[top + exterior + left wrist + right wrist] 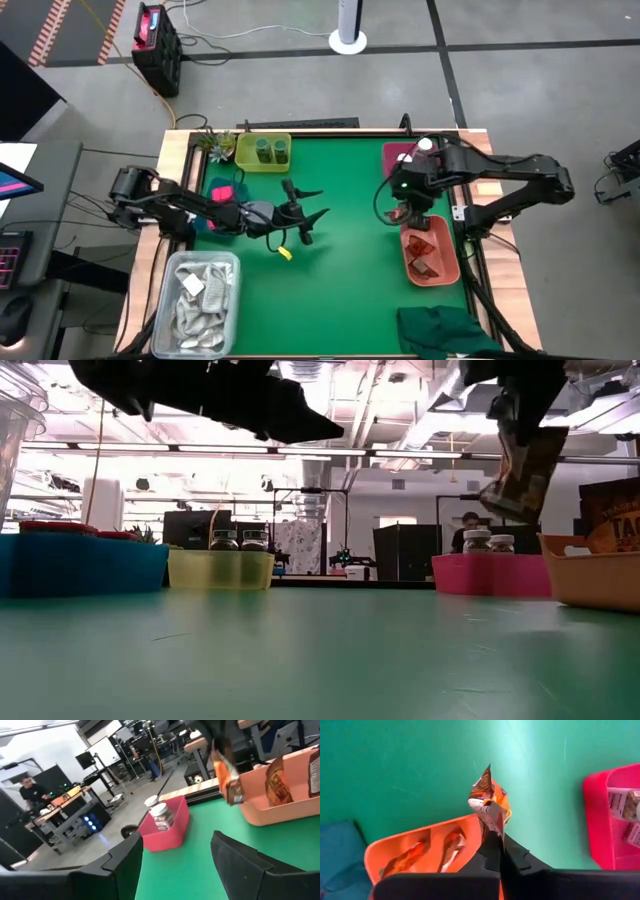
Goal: Sort spices by type
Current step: Put the orange seasoning pack into the orange bin
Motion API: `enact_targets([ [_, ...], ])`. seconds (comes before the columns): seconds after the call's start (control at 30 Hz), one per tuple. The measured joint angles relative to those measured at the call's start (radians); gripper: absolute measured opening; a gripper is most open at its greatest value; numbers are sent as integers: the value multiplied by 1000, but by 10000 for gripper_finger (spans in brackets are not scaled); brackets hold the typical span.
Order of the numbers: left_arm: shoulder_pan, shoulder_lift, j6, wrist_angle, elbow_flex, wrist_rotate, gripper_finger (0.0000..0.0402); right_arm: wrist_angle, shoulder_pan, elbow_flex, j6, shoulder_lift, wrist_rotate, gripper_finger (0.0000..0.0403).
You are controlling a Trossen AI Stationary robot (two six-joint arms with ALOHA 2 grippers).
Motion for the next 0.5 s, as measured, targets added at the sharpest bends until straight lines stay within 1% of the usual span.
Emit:
enact_targets([
  [0.2,1,-26,-7,0,-23,-10,224,-5,-1,0,56,-100,13,16],
  [0.27,1,-28,-7,1,-23,-11,224,-40,0,0,101,-123,7,16],
  [0.4,1,-28,6,1,-23,-11,224,-152,0,-10,184,-132,4,16],
  [0.5,1,-28,9,1,-23,-11,224,-180,2,-45,217,-123,0,16],
])
